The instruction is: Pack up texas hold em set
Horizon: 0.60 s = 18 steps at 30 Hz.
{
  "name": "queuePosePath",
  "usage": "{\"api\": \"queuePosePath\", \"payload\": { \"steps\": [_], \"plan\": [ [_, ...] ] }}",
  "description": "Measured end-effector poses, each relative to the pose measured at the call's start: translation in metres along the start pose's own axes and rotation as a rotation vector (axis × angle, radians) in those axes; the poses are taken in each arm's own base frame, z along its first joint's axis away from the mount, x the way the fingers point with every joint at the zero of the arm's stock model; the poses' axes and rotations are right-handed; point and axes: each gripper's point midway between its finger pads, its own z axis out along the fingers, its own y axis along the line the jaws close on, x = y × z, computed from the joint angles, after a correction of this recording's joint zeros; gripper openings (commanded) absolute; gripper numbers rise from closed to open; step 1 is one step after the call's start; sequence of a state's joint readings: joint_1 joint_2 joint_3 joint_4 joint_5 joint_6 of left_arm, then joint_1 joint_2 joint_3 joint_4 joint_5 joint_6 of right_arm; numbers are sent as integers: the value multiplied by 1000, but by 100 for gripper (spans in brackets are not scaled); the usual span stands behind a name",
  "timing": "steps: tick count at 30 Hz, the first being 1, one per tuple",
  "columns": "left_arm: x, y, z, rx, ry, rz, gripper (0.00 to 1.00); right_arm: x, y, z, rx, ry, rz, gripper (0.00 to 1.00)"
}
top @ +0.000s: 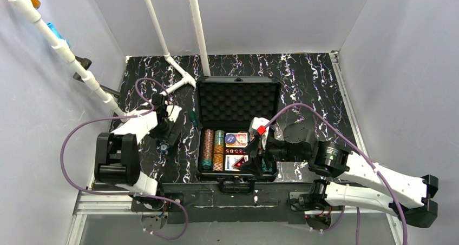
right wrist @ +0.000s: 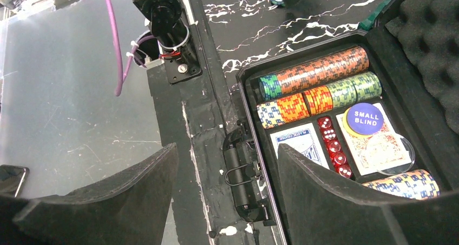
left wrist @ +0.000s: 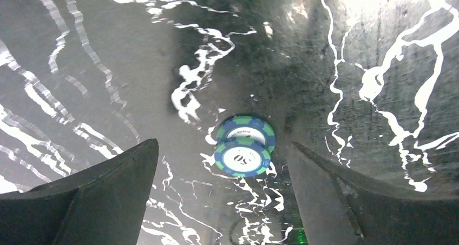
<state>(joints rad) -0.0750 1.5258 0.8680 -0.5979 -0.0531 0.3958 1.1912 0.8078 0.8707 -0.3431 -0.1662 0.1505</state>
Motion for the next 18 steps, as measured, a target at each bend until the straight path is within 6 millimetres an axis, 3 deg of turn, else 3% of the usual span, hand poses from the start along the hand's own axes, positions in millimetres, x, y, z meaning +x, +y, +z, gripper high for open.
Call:
{"api": "queuePosePath", "payload": {
  "steps": [2,7,11,13,18],
  "plan": [
    [-6,4,-10,-38,-47,-53,98,1,0,0,-2,2,0,75],
    [-21,15,-45,-123,-174,-234,98,2,1,2,-7,9,2,75],
    [-29,23,-68,-144,-194,-559,95,3,1,2,-11,12,3,75],
    [-26,22,-71,-144,-150,-746,93,3,1,3,-11,14,3,75],
    [11,-3,-61,-170,3,-1143,95,4,1,3,-11,17,4,75]
  ]
}}
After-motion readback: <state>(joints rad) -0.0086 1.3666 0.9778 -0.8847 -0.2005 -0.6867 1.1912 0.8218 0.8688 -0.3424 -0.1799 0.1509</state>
